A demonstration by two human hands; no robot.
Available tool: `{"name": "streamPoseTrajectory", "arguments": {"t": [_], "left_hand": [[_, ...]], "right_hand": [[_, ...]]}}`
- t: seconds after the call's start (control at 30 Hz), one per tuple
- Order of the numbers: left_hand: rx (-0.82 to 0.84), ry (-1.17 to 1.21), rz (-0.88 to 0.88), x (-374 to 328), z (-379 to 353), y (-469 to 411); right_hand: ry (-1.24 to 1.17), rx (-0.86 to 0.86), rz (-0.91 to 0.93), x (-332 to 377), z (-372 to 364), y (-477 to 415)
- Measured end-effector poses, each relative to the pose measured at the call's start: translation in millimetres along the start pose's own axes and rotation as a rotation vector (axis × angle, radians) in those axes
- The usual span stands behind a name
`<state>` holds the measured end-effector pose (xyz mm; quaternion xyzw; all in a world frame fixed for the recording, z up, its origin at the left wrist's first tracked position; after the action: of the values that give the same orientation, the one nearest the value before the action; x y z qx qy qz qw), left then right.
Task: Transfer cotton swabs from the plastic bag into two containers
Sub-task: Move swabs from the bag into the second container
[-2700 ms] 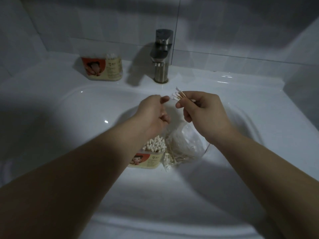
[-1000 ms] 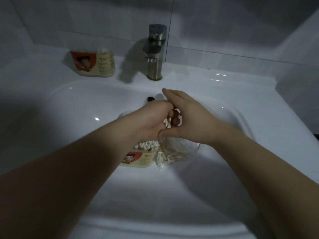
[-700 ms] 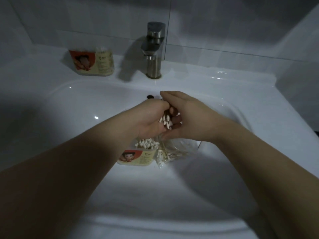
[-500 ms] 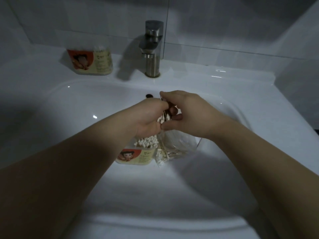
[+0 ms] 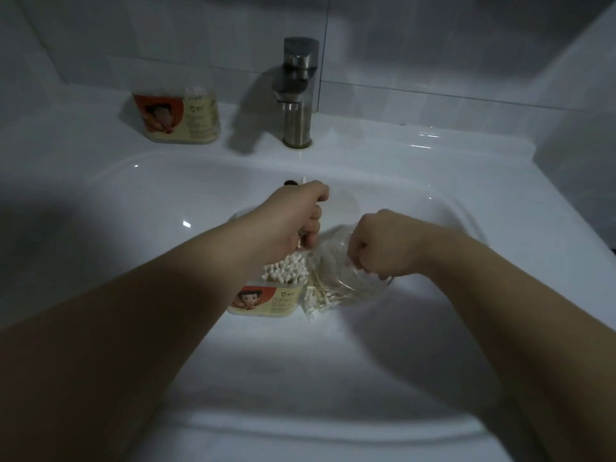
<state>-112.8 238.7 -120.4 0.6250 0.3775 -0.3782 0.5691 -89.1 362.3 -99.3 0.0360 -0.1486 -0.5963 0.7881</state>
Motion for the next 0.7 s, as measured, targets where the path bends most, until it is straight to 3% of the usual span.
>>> {"name": "streamPoseTrajectory", "arguments": {"t": [0.3,0.53,0.7], "left_hand": [[0.025,-0.086,-0.012,2.1,-3.9,1.8],[0.066,-0.174,-0.049,2.6,-10.1,4.6],[0.093,-0.294,-0.094,2.9,-13.1,6.5]], "right_hand": [[0.214,0.167,0.201,19.8,-45.4,-10.8],[0.426,0.068,0.286,27.3,-42.4,-12.1],[0.297,0.041,0.205,17.5,-27.6,-10.8]]}}
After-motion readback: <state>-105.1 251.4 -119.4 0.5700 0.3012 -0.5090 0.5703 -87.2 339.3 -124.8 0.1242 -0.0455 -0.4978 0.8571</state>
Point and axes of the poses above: each hand's wrist, its own y-axis away from the middle knuckle, its own z-axis out of the back of the hand, x = y × z, the point moved 8 cm from there along -y, towards the middle knuckle, and after that the axes turned 6 degrees about -x, right-handed, at the moved point
